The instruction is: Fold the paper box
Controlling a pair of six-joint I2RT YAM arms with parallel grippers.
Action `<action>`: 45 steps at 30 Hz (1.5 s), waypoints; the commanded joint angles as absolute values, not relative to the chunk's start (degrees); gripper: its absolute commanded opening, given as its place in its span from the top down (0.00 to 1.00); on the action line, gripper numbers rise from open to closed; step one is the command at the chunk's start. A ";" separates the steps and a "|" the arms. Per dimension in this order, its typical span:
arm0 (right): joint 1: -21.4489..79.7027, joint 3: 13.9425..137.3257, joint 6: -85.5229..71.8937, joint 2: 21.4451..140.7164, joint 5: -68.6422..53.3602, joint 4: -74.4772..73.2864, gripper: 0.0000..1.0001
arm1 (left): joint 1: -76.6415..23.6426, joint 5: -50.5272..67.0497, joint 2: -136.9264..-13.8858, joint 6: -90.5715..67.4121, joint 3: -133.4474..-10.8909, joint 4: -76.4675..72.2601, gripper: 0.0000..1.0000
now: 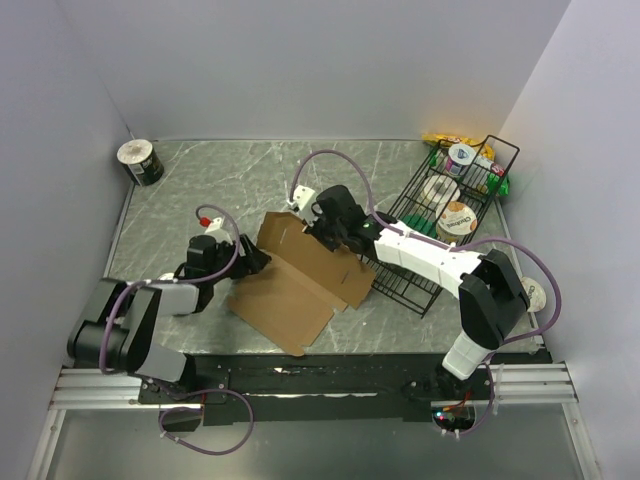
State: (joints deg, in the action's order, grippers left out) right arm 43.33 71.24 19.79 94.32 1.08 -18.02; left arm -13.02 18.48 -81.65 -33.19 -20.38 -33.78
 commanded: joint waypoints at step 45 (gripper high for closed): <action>45.35 69.35 11.17 93.69 8.34 -9.06 1.00 | -21.97 12.57 -94.14 -38.76 -27.60 -42.28 0.94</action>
